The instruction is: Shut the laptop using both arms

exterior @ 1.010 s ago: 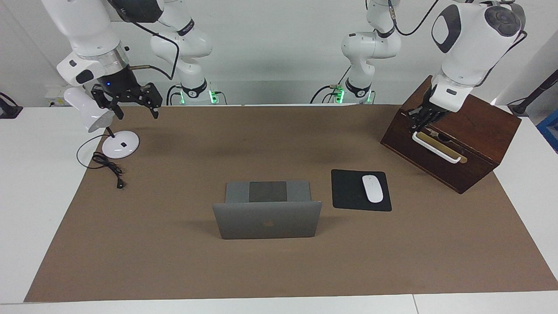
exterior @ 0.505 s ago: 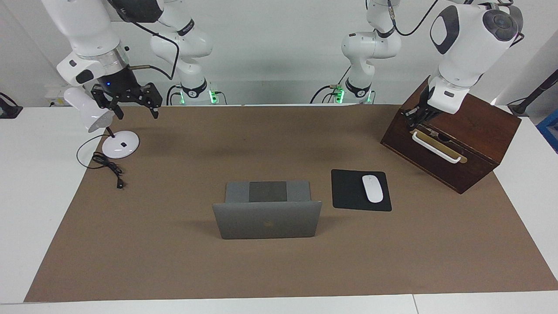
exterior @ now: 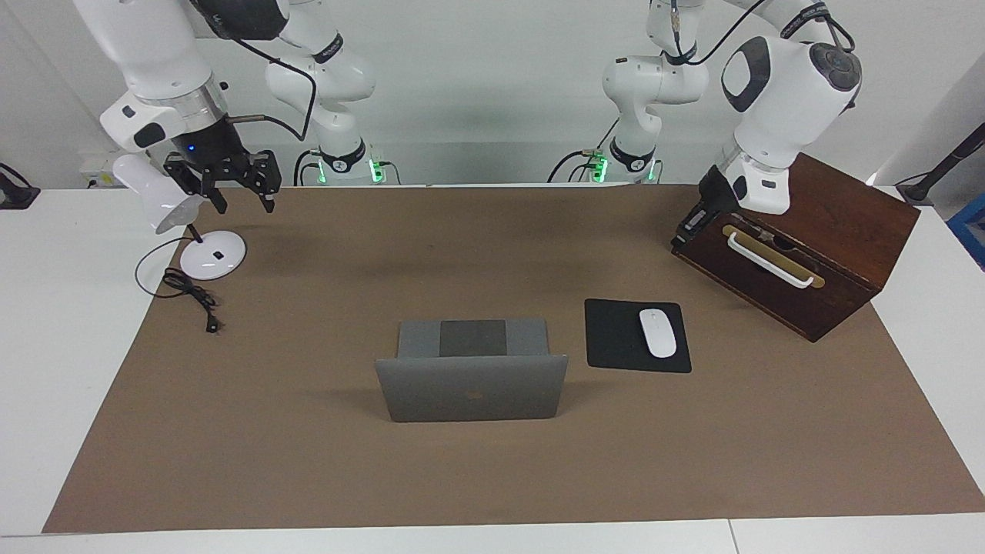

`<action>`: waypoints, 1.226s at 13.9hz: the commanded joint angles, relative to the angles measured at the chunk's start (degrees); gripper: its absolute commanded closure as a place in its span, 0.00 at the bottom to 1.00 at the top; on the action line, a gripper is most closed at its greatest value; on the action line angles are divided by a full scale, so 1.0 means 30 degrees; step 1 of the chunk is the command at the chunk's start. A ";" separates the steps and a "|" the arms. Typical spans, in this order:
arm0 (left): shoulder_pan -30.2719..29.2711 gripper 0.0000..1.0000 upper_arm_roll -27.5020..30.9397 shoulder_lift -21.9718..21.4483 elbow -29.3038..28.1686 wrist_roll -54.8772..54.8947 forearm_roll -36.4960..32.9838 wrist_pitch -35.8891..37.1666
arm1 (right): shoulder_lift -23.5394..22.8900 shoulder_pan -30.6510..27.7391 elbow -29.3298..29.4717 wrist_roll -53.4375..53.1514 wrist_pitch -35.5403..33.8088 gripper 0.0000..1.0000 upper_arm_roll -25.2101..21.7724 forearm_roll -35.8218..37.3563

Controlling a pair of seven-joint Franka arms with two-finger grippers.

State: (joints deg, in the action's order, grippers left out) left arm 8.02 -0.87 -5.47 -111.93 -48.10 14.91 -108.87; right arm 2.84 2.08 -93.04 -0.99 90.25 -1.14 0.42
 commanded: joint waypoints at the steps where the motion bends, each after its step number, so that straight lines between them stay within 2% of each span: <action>1: 0.0168 1.00 0.0174 -0.1458 -0.2587 -0.2242 0.0974 -0.2289 | 0.0048 -0.0077 0.0048 0.0418 -0.0052 1.00 0.0088 -0.0051; 4: 0.0168 1.00 0.0203 -0.1460 -0.3379 -0.5079 0.3169 -0.3899 | 0.0106 0.0070 0.0019 0.0884 -0.0083 1.00 0.0204 -0.0022; 9: 0.0959 1.00 0.0174 -0.0934 -0.4641 -1.0910 0.5514 -0.8237 | 0.0106 0.0157 -0.0011 0.1326 0.0529 1.00 0.0292 0.0300; 12: 0.1832 1.00 0.0174 -0.0232 -0.4994 -1.1445 0.6102 -0.9347 | -0.0011 0.0566 -0.0186 0.1385 0.1906 1.00 0.0351 0.0329; 14: 0.2072 1.00 0.0174 0.0062 -0.5110 -1.3403 0.6835 -1.0405 | -0.0040 0.0714 -0.0361 0.1938 0.2785 1.00 0.0351 0.0300; 17: 0.2861 1.00 0.0174 0.0153 -0.5636 -1.3558 0.7302 -1.1754 | -0.0419 0.1124 -0.0392 0.3255 0.4454 1.00 0.0351 0.0329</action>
State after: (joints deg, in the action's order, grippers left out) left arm 14.55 -0.95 -4.38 -126.68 -87.80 34.83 -141.00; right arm 2.15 5.14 -93.53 5.79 100.58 -0.16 0.43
